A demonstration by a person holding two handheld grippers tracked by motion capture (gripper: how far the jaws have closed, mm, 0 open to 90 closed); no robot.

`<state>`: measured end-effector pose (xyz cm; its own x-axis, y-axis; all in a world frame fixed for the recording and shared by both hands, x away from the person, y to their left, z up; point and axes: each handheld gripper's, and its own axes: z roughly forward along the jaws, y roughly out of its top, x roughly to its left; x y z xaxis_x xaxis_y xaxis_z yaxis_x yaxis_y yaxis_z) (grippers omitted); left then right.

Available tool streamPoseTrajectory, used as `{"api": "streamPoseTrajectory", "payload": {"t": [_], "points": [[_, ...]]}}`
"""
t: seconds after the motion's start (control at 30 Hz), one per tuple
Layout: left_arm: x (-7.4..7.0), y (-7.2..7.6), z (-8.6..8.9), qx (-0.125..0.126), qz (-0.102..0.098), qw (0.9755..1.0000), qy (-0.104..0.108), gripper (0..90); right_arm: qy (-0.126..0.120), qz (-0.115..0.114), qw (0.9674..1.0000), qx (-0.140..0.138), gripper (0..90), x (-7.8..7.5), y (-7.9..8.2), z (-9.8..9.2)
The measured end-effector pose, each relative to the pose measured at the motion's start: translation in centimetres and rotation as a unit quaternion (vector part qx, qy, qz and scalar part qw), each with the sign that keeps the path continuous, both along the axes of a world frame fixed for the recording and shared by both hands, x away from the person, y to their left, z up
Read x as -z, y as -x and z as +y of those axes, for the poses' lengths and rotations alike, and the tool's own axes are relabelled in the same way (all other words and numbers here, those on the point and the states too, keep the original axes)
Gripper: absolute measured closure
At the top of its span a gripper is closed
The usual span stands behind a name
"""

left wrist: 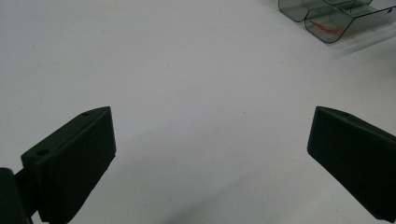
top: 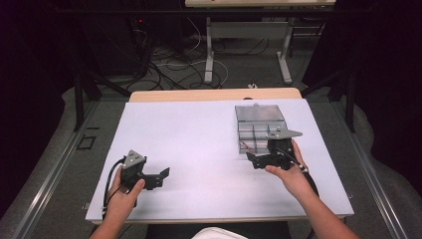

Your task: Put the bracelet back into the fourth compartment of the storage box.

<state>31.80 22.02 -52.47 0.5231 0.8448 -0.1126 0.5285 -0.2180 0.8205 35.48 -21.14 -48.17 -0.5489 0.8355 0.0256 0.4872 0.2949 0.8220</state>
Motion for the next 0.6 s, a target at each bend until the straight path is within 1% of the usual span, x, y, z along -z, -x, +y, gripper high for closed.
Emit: {"api": "streamPoseTrajectory", "payload": {"t": [0.13, 0.17, 0.2, 0.27, 0.37, 0.4, 0.43, 0.53, 0.57, 0.6], "points": [[0.0, 0.0, 0.0, 0.0, 0.0, 1.0, 0.0, 1.3, -0.003, 0.0, 1.0, 0.002, 0.0, 0.1, 0.7, -0.5], [0.0, 0.0, 0.0, 0.0, 0.0, 1.0, 0.0, 1.3, 0.0, -0.005, 1.0, 0.003, 0.0, 0.2, 0.8, -0.7], [0.0, 0.0, 0.0, -0.002, 0.001, 1.0, 0.004, 1.3, -0.004, -0.003, 1.0, 0.006, 0.0, 0.2, 1.0, -0.9], [0.0, 0.1, 0.0, -0.003, 0.001, 1.0, 0.004, 1.3, -0.007, -0.002, 0.9999, 0.009, 0.0, 0.1, 1.4, -1.2], [0.0, 0.0, 0.0, -0.003, 0.001, 1.0, 0.005, 1.3, -0.01, -0.009, 0.9998, 0.017, 0.0, 0.2, 1.9, -1.8], [0.0, 0.0, 0.0, -0.003, 0.001, 1.0, 0.005, 1.3, -0.013, -0.005, 0.9998, 0.018, 0.0, 0.2, 2.1, -2.0], [0.0, 0.1, 0.0, -0.002, 0.002, 1.0, 0.003, 1.3, -0.009, -0.01, 0.9997, 0.021, 0.0, 0.3, 2.2, -2.2], [0.0, 0.1, -0.1, -0.005, -0.002, 1.0, 0.005, 1.3, -0.01, -0.012, 0.9996, 0.025, 0.0, 0.4, 2.3, -2.9], [0.0, 0.1, -0.1, -0.005, -0.003, 1.0, 0.005, 1.3, -0.012, -0.013, 0.9994, 0.031, 0.0, 0.5, 2.4, -3.1], [0.0, 0.1, 0.0, -0.002, 0.002, 1.0, 0.004, 1.3, -0.011, -0.01, 0.9994, 0.032, 0.0, 0.5, 2.4, -3.3]]}}
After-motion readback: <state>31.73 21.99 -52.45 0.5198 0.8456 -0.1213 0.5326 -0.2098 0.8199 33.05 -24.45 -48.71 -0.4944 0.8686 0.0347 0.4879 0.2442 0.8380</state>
